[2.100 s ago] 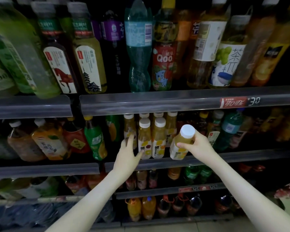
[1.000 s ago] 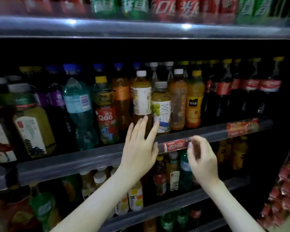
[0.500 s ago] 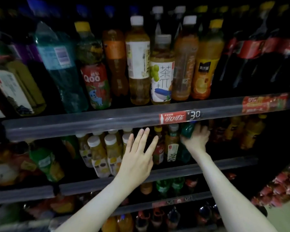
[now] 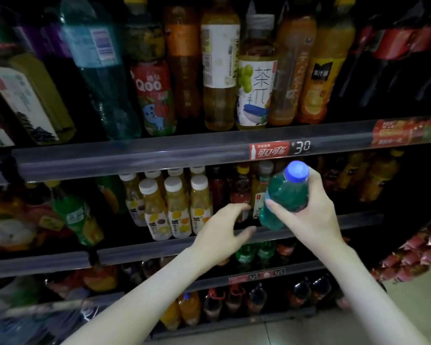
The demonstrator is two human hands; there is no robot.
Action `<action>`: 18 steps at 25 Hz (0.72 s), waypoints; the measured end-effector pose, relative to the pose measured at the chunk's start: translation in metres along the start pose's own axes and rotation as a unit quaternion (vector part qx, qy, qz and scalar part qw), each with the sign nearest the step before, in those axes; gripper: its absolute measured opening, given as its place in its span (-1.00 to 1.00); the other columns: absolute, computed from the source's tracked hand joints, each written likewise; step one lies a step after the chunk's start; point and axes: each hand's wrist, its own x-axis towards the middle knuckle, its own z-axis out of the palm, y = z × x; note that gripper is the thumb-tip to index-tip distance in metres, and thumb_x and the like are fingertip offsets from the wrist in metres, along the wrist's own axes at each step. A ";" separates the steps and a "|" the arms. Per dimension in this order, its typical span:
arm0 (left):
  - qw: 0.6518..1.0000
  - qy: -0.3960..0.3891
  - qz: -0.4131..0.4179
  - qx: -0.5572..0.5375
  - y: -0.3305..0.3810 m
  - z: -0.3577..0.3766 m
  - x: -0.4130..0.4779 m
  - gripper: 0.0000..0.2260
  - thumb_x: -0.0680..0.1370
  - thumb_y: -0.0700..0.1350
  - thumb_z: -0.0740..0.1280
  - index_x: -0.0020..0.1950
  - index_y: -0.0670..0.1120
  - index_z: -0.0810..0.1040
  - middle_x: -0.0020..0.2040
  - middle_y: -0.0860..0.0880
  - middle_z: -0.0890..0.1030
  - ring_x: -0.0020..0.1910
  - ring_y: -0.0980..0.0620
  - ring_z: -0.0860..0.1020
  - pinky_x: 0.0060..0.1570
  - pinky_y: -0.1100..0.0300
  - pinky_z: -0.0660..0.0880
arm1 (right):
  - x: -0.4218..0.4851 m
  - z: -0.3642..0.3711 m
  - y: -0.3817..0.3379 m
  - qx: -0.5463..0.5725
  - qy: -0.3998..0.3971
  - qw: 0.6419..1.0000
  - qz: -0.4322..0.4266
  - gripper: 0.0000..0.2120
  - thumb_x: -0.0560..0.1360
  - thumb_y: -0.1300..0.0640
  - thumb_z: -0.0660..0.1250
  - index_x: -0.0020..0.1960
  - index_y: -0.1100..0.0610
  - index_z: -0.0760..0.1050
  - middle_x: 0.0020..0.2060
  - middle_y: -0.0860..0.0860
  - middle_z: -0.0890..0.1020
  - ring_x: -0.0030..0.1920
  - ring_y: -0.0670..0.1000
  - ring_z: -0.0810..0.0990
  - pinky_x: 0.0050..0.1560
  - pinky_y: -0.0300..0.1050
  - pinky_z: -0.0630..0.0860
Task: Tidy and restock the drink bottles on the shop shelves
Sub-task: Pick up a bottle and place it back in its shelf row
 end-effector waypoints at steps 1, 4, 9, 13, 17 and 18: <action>0.999 -0.005 0.005 -0.040 0.003 -0.006 -0.008 -0.49 0.51 0.06 0.37 0.43 0.00 0.33 0.34 0.10 0.43 0.31 0.18 0.38 0.26 0.29 0.36 | -0.005 0.003 -0.025 0.026 -0.033 0.999 -0.006 -0.35 0.31 0.08 0.56 0.14 -0.37 0.26 0.03 -0.27 0.58 0.04 -0.22 0.57 0.04 -0.32 0.47; 0.988 0.048 -0.023 -0.148 -0.004 -0.044 -0.043 -0.50 0.42 -0.03 0.46 0.32 0.05 0.38 0.18 0.18 0.54 0.12 0.33 0.49 0.06 0.40 0.43 | -0.019 0.033 -0.085 0.103 -0.079 0.991 -0.027 -0.38 0.28 0.16 0.57 0.16 -0.22 0.34 -0.03 -0.34 0.58 0.00 -0.30 0.57 -0.08 -0.47 0.45; 0.962 0.177 -0.100 -0.184 -0.051 -0.154 -0.138 -0.63 0.38 -0.14 0.48 0.12 0.11 0.50 -0.07 0.17 0.64 -0.09 0.33 0.58 -0.10 0.38 0.50 | -0.044 0.133 -0.176 0.190 -0.219 0.956 -0.041 -0.32 0.30 0.23 0.56 0.26 -0.19 0.35 0.11 -0.31 0.58 0.14 -0.26 0.54 0.08 -0.34 0.49; 0.960 0.212 -0.089 -0.160 -0.088 -0.251 -0.208 -0.60 0.34 -0.14 0.50 0.11 0.15 0.52 -0.06 0.20 0.65 -0.08 0.32 0.59 -0.10 0.38 0.48 | -0.069 0.218 -0.249 0.190 -0.287 0.938 -0.044 -0.55 0.26 0.24 0.58 0.02 -0.08 0.50 -0.12 -0.29 0.66 -0.07 -0.20 0.64 -0.13 -0.31 0.52; 0.969 0.225 -0.055 -0.086 -0.114 -0.337 -0.248 -0.54 0.30 0.06 0.42 0.18 0.23 0.45 0.00 0.25 0.63 -0.04 0.34 0.56 -0.08 0.31 0.50 | -0.088 0.273 -0.320 0.222 -0.226 0.943 -0.102 -0.52 0.23 0.23 0.61 0.06 -0.03 0.53 -0.07 -0.24 0.67 -0.04 -0.19 0.64 -0.06 -0.28 0.55; 0.971 0.223 -0.045 -0.066 -0.118 -0.353 -0.251 -0.53 0.30 0.09 0.43 0.19 0.24 0.44 0.03 0.26 0.61 -0.02 0.34 0.55 -0.07 0.29 0.51 | -0.090 0.280 -0.334 0.231 -0.211 0.943 -0.113 -0.52 0.23 0.22 0.61 0.07 -0.02 0.53 -0.07 -0.23 0.68 -0.04 -0.19 0.65 -0.07 -0.28 0.56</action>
